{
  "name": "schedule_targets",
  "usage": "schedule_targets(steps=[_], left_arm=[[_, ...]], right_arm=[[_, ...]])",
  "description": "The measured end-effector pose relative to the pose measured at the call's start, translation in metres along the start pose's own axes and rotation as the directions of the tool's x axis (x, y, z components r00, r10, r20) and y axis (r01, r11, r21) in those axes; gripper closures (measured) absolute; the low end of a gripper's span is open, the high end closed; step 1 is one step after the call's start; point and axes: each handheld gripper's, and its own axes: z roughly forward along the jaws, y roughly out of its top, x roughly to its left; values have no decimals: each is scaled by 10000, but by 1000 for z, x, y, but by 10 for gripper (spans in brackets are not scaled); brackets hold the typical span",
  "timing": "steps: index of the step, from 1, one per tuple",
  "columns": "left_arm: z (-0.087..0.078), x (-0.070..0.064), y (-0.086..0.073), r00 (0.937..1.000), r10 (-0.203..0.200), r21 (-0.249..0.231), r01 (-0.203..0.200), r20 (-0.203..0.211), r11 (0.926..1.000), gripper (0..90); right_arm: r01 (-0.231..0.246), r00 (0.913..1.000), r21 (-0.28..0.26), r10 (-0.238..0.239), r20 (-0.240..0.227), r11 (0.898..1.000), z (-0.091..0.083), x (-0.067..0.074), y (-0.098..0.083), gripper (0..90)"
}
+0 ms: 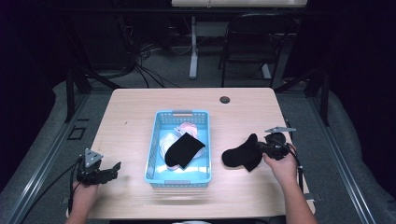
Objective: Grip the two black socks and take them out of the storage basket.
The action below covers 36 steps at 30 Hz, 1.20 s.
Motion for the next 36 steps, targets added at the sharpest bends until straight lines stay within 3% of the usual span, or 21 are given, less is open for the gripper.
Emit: schedule_targets(steps=[4,11,17,28,31,36], left_arm=[[0,0,0,10000,-5,-26,5,-10,10000,155],[0,0,0,10000,19,-7,-19,11,10000,155],[0,1,0,10000,-11,-15,11,12,10000,155],[0,0,0,10000,-14,-22,14,-13,10000,155],[0,0,0,10000,-7,-12,7,-34,10000,155],[0,0,0,10000,28,-37,-28,-13,10000,155]], right_arm=[[-366,9993,39,366,85,9993,2,-9,-7,861],[-509,9987,-48,510,31,9987,1,-13,-11,778],[-328,9994,-79,329,78,9994,1,-11,-12,694],[-250,9996,-9,250,89,9997,3,-8,-13,649],[-110,9999,-183,110,-6,9998,1,-2,-8,619],[374,9991,-27,-375,-188,9993,-1,12,3,580]])
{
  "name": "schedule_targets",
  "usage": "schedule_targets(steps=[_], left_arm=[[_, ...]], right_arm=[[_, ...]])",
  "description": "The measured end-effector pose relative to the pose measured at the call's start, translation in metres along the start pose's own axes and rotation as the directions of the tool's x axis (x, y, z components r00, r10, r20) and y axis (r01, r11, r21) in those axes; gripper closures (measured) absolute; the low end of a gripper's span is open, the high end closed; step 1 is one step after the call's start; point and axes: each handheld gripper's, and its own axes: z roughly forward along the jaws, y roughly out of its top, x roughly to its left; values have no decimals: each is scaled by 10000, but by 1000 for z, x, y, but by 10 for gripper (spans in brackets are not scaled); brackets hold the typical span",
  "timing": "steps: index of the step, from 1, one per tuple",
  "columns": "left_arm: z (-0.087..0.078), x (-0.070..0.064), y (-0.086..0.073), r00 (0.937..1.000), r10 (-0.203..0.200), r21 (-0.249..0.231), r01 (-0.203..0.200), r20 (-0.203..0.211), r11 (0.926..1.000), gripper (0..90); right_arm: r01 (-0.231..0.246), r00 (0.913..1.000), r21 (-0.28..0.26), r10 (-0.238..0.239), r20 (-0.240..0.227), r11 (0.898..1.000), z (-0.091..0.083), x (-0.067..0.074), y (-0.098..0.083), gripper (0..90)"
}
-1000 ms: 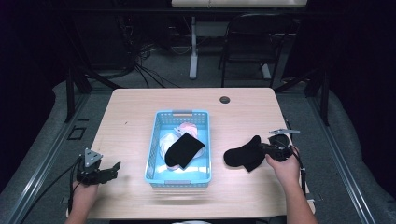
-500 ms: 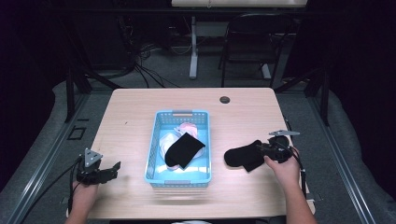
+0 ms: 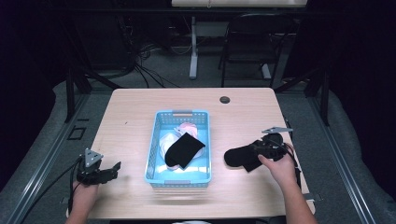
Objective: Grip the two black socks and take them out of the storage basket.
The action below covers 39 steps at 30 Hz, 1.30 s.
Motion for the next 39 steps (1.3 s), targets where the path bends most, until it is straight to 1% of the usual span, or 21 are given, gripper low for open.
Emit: schedule_targets(steps=[2,4,6,7,10,13,21,22,24,28,30,34,38,39], left_arm=[[0,0,0,10000,-43,3,43,0,10000,155],[-1,1,0,10000,-73,4,73,14,10000,155],[-1,1,0,10000,-71,-8,71,15,10000,155],[-1,0,0,10000,-58,-16,58,13,10000,155],[0,0,0,10000,3,-7,-3,21,10000,155],[0,0,0,10000,-6,10,6,21,10000,155],[0,0,0,10000,-13,-10,13,20,10000,155],[0,0,0,10000,-11,-11,11,20,10000,155],[0,0,0,10000,-10,-13,11,24,10000,155],[0,0,0,10000,-18,-18,18,29,10000,155],[0,0,0,10000,-30,-18,30,22,10000,155],[0,1,0,10000,-41,-13,41,23,10000,155],[-1,1,0,10000,-33,-5,33,33,10000,155],[-1,1,0,10000,-35,-9,35,34,10000,155]], right_arm=[[382,9993,33,-382,-15,9993,-2,8,7,570],[655,9978,-86,-655,-69,9978,-4,16,14,568],[880,9958,-135,-883,-244,9960,-6,23,21,568],[1024,9944,-128,-1027,-239,9947,-7,27,25,568],[1300,9904,-104,-1303,-471,9915,-7,35,35,569],[1422,9866,-217,-1435,-780,9896,-5,44,45,570],[1878,9726,-379,-1912,-1320,9815,-2,67,62,573],[1943,9711,-403,-1980,-1333,9801,-2,70,65,574],[2058,9670,-400,-2095,-1450,9778,0,76,68,575],[2360,9562,-380,-2391,-1689,9710,4,87,76,576],[2405,9535,-387,-2435,-1778,9699,7,92,80,580],[2636,9416,-349,-2650,-2079,9640,11,104,88,588],[2743,9344,-453,-2774,-2236,9606,14,113,94,591],[2779,9315,-389,-2791,-2333,9598,15,115,96,592]])
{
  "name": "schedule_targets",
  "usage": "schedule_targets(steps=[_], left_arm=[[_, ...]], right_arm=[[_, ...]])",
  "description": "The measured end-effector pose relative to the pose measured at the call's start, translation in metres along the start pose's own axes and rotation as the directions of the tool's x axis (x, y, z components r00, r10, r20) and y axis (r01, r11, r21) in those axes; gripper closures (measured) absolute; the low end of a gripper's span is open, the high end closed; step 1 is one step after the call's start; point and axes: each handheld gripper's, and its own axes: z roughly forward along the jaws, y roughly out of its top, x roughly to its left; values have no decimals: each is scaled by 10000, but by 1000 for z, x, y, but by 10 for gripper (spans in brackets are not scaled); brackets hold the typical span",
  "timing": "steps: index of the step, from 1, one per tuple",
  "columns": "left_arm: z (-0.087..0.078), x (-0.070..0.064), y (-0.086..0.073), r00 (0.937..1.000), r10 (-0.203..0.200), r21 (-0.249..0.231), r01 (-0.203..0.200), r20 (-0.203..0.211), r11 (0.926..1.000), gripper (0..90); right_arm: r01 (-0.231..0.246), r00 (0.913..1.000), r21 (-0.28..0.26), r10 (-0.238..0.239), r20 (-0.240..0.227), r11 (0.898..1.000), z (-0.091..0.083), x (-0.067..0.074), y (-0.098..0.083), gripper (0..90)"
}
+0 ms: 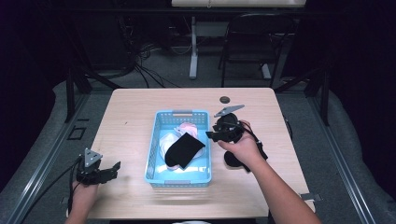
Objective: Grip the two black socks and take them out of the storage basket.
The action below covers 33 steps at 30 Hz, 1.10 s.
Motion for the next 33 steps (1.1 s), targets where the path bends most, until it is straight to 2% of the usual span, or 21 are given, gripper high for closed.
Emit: schedule_targets(steps=[9,12,23,33], left_arm=[[0,0,0,10000,-9,-5,9,15,10000,155],[0,1,0,10000,-36,-17,36,19,10000,155],[1,1,0,10000,-14,-11,14,21,10000,155],[1,1,0,10000,-24,-28,24,31,10000,155]], right_arm=[[494,9985,170,-490,-252,9986,16,15,16,604],[434,9982,169,-426,-431,9989,23,18,19,608],[466,9974,727,-424,-581,9963,48,17,20,614],[479,9969,1175,-401,-674,9919,83,18,23,613]])
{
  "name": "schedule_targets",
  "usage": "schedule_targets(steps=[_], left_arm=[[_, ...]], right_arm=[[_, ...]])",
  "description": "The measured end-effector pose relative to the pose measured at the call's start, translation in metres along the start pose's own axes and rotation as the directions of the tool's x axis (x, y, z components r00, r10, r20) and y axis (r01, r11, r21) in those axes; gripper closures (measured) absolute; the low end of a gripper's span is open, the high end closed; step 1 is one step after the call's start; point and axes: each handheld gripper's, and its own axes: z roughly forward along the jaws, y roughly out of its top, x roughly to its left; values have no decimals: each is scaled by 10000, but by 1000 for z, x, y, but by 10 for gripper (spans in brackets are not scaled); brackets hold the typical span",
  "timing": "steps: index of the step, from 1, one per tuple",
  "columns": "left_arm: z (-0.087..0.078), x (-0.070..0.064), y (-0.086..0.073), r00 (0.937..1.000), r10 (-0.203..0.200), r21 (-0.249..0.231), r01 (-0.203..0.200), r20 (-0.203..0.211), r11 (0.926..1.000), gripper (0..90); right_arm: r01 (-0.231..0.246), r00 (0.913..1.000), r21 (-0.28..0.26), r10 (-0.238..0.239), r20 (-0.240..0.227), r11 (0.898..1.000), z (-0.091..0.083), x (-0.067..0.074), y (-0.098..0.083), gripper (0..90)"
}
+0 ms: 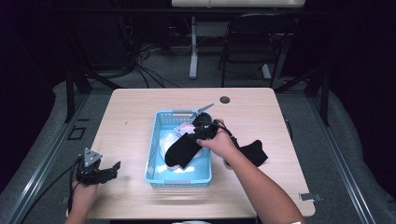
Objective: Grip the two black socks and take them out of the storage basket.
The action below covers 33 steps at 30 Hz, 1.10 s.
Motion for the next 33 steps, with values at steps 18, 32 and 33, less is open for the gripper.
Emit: schedule_targets(steps=[18,32,33], left_arm=[[0,0,0,10000,0,-22,0,11,10000,155],[0,0,0,10000,37,-9,-37,1,10000,154],[0,0,0,10000,41,-8,-41,2,10000,155]], right_arm=[[-26,9999,857,40,-161,9963,14,-1,0,855],[489,9974,362,-469,-539,9981,-6,17,3,878],[480,9974,239,-466,-553,9986,-7,19,4,879]])
